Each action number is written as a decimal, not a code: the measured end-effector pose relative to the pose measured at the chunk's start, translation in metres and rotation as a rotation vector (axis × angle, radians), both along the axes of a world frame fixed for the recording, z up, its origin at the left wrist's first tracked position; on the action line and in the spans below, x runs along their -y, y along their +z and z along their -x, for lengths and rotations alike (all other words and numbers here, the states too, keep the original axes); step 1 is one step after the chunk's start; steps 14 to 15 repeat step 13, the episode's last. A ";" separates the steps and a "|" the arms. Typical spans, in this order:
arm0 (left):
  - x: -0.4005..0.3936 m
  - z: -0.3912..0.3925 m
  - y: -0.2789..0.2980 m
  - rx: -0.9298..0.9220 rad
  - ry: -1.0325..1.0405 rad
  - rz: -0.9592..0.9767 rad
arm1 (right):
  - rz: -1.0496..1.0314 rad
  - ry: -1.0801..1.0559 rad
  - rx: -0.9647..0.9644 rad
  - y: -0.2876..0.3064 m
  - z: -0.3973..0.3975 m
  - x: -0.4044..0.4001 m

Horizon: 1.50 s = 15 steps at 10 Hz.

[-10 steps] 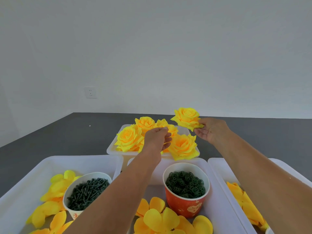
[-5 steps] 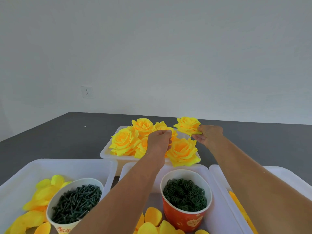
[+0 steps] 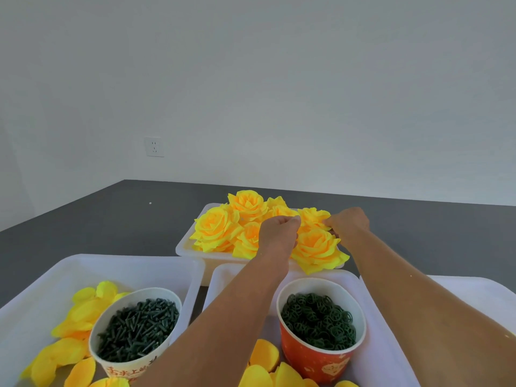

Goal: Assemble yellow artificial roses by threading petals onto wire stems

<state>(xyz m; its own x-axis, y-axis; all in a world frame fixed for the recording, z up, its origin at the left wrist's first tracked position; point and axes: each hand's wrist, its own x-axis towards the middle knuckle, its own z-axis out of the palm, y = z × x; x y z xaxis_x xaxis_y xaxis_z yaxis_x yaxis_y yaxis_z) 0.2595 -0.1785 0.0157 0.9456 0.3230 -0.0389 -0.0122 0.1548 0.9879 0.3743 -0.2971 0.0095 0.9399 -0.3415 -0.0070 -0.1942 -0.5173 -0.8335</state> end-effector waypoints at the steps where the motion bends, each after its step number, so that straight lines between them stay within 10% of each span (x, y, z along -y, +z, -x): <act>1: -0.001 0.000 0.000 -0.007 0.010 -0.008 | 0.112 0.050 0.020 0.001 0.002 -0.003; 9: 0.011 0.042 0.019 -0.005 0.030 -0.005 | 0.265 0.065 0.215 0.030 0.073 0.014; 15: 0.026 0.127 0.018 0.021 0.053 -0.016 | 0.013 0.279 0.439 0.020 0.208 0.005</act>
